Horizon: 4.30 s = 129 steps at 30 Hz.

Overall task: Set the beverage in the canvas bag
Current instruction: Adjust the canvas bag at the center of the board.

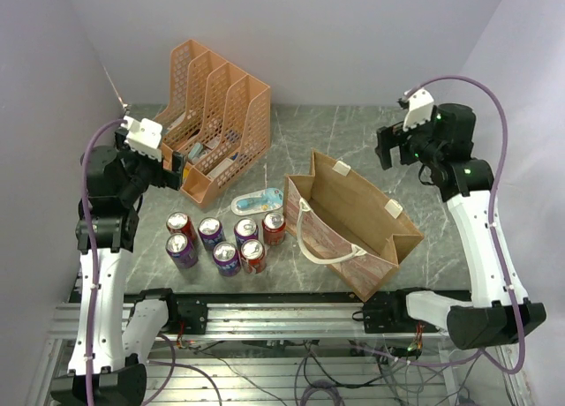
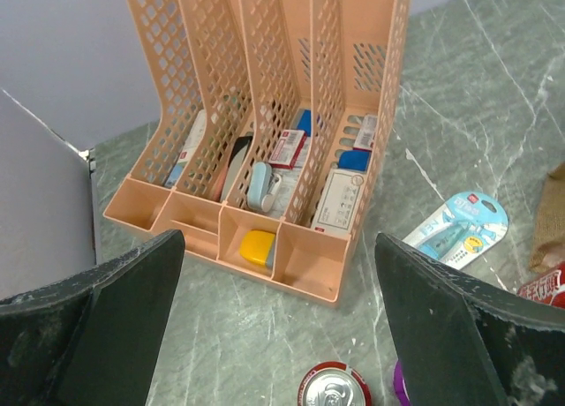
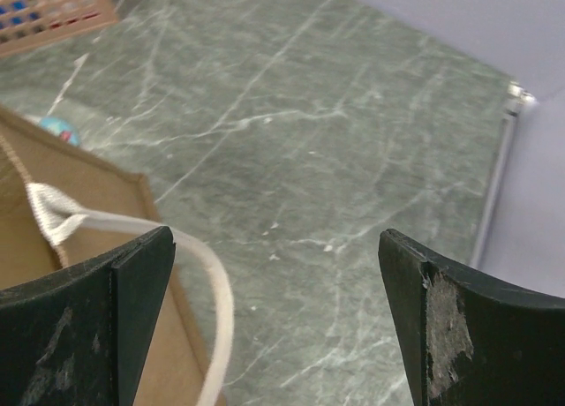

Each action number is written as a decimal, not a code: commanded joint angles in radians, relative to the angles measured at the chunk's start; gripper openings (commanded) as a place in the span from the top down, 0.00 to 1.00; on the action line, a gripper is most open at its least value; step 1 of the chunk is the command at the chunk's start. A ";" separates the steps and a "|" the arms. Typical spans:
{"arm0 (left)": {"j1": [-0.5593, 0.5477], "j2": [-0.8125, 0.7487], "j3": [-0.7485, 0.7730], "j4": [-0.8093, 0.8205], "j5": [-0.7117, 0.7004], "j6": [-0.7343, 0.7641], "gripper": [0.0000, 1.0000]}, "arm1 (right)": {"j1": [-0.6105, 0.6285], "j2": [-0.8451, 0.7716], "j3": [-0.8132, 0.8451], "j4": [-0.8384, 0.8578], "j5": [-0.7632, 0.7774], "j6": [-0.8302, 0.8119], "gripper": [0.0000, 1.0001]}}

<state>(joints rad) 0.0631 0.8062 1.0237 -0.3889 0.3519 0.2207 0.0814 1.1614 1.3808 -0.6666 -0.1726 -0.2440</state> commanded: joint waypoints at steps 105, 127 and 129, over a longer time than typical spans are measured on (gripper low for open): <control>-0.055 0.112 -0.079 -0.045 -0.048 0.014 0.01 | 0.416 0.354 0.397 -0.071 -0.320 -0.136 0.08; 0.043 0.052 -0.005 -0.191 -0.147 -0.135 0.01 | 0.788 0.807 0.563 -0.530 -0.279 -0.562 0.08; 0.044 0.048 -0.004 -0.205 -0.154 -0.127 0.01 | 0.801 0.812 0.529 -0.508 -0.250 -0.565 0.07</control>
<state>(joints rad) 0.0956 0.8692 0.9791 -0.5385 0.2195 0.0891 0.8635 1.9610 1.9297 -1.1427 -0.4728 -0.7532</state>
